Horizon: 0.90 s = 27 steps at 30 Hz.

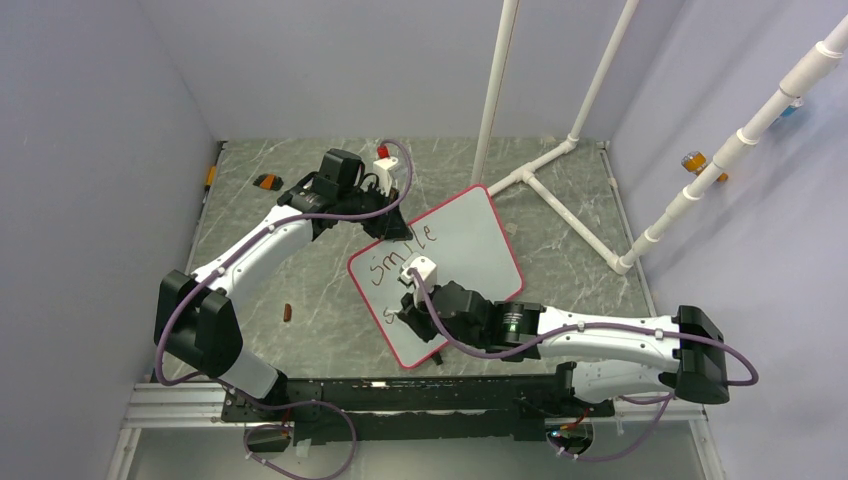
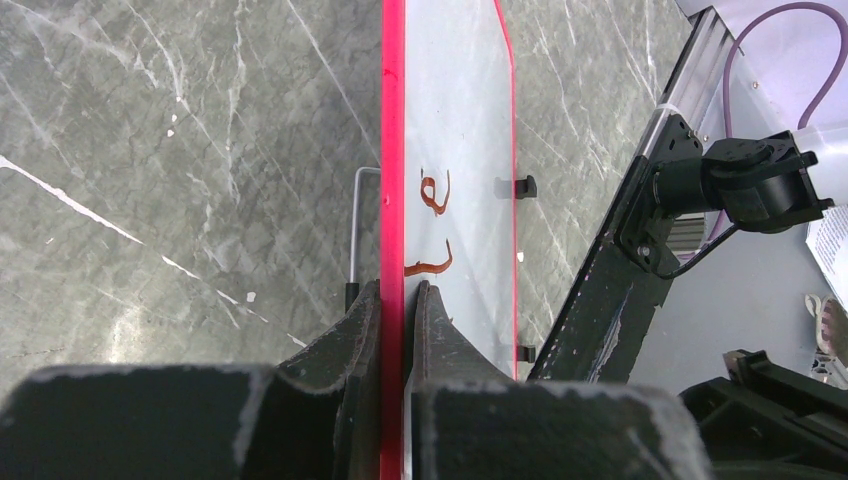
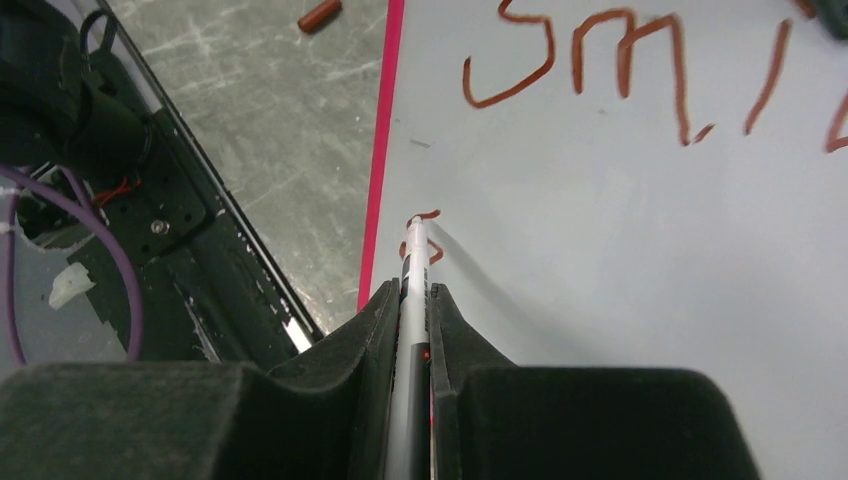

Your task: Write a sentence on the whiteboard

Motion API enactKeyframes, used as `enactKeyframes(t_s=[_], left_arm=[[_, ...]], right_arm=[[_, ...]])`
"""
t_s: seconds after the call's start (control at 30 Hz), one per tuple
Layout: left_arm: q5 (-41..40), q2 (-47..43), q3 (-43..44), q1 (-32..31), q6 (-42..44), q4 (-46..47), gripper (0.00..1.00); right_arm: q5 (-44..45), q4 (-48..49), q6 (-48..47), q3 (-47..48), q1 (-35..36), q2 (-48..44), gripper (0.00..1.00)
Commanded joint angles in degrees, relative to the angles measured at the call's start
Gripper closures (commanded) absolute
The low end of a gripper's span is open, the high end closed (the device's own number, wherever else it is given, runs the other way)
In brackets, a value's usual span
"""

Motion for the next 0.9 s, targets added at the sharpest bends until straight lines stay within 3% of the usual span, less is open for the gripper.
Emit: enactKeyframes(t_s=[0.0, 0.43, 0.87], left_arm=[[-7.61, -2.4, 0.33, 0.88, 3.96, 3.54, 1.0], [-7.58, -3.04, 0.11, 0.91, 4.03, 3.31, 1.0], [-7.54, -3.04, 0.14, 0.89, 4.07, 3.2, 1.0]], right_arm=[[5.37, 3.06, -1.57, 3.66, -0.08, -1.62, 1.0], [11.59, 2.88, -1.53, 6.02, -0.81, 1.61, 1.0], [9.81, 0.59, 0.83, 3.09, -1.11, 0.78, 1.0]])
